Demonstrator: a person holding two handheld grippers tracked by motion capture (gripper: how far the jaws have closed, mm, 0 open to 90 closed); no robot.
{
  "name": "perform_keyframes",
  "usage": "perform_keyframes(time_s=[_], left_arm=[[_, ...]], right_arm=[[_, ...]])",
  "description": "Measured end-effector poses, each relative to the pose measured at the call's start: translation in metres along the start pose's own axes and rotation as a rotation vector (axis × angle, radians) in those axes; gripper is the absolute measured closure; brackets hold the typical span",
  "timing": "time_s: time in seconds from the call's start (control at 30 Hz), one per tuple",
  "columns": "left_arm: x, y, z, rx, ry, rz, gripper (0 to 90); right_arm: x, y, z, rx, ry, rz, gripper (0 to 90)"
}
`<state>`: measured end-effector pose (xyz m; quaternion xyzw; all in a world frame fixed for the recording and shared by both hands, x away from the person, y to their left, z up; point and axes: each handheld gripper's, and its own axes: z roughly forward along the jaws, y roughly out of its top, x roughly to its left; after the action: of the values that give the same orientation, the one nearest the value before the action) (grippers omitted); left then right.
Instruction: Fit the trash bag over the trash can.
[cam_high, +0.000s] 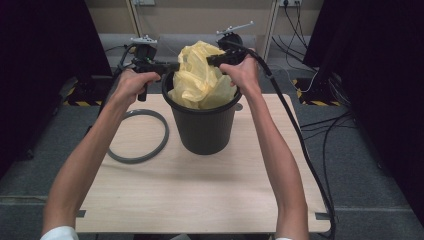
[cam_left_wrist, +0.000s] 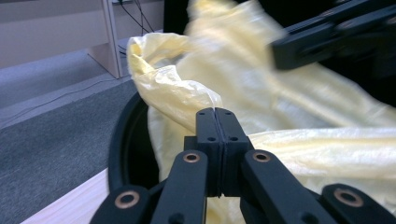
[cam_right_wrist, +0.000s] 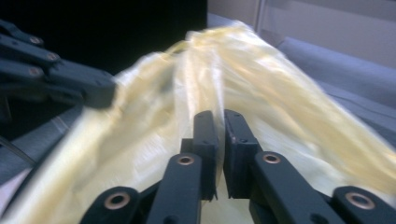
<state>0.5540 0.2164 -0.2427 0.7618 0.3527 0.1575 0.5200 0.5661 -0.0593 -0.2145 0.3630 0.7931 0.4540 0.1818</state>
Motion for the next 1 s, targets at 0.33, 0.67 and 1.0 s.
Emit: perform_keyframes(time_s=[0.33, 0.67, 1.0], left_arm=[[0.006, -0.014, -0.02, -0.017, 0.003, 0.007, 89.2], [-0.001, -0.014, -0.019, -0.01, -0.01, 0.035, 89.2], [0.001, -0.028, -0.032, -0.014, -0.011, 0.051, 89.4]], right_arm=[[-0.014, -0.022, -0.046, -0.064, 0.006, 0.045, 73.4], [0.005, 0.019, -0.012, -0.054, 0.019, 0.072, 42.0], [0.002, 0.003, 0.009, 0.08, 0.057, 0.011, 87.7]])
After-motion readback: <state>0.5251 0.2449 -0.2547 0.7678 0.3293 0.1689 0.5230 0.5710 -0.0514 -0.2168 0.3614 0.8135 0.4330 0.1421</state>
